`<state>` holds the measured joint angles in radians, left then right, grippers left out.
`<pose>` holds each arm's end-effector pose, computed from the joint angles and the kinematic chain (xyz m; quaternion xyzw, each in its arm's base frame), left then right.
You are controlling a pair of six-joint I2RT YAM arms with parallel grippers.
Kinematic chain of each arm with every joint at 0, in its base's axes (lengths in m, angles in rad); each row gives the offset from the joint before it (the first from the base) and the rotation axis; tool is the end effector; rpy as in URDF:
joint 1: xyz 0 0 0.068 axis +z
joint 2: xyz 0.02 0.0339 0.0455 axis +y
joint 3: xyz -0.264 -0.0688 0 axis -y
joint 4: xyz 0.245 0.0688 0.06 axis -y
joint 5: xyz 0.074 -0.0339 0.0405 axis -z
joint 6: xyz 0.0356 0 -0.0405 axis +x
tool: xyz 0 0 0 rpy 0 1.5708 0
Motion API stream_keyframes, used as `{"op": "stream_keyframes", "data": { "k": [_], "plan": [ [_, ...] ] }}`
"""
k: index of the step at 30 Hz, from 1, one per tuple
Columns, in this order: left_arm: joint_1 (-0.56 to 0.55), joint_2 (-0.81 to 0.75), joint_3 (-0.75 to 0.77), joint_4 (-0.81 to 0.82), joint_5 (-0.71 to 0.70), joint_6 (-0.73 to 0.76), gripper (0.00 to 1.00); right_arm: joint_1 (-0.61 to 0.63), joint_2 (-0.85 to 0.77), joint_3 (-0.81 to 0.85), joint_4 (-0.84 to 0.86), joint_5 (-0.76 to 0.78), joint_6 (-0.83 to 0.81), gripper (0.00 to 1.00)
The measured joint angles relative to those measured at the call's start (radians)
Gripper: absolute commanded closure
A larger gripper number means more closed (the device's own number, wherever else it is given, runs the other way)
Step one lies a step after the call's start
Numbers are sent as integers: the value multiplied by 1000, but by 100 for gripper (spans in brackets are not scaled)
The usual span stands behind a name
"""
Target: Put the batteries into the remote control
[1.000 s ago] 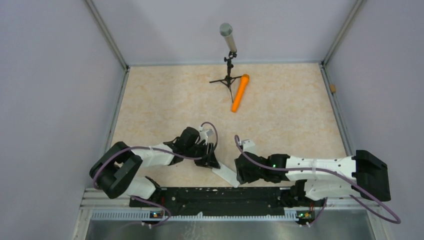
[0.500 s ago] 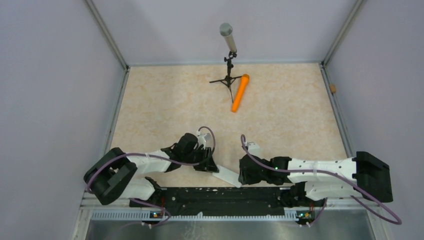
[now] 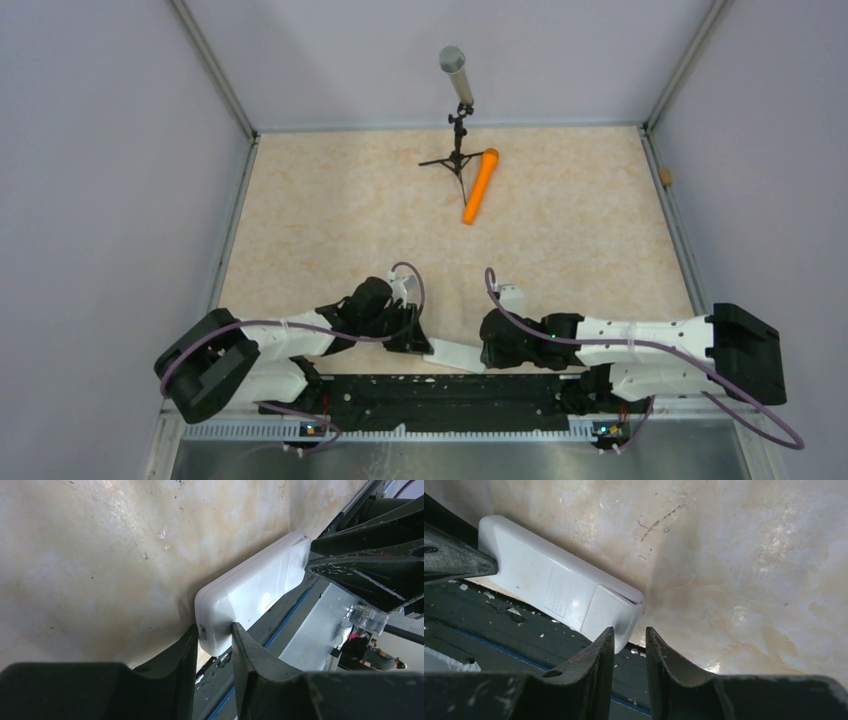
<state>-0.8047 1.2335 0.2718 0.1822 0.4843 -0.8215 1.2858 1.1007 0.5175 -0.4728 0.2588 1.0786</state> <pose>0.1247 -0.1535 0.1218 0.0849 0.8966 -0.4239 0.0964 0.0625 0.1811 0.1697 -0.0665 0.9572 0.1863 0.2111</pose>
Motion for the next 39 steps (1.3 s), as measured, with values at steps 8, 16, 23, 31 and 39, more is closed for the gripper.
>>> {"op": "stream_keyframes", "data": {
  "k": [8, 16, 23, 31, 39],
  "plan": [
    [-32, -7, -6, 0, -20, -35, 73, 0, 29, 3, -13, 16, 8, 75],
    [-60, 6, -19, 44, -27, -75, 77, 0, 39, 8, -7, 18, 14, 78],
    [-66, 22, -20, 61, -28, -97, 80, -2, 41, 7, -7, 16, 15, 81],
    [-68, 39, -20, 72, -21, -111, 87, 1, 65, 6, 5, 11, 16, 82],
    [-68, 44, -20, 76, -18, -119, 80, 4, 101, 39, -23, 14, 11, 81]
  ]
}}
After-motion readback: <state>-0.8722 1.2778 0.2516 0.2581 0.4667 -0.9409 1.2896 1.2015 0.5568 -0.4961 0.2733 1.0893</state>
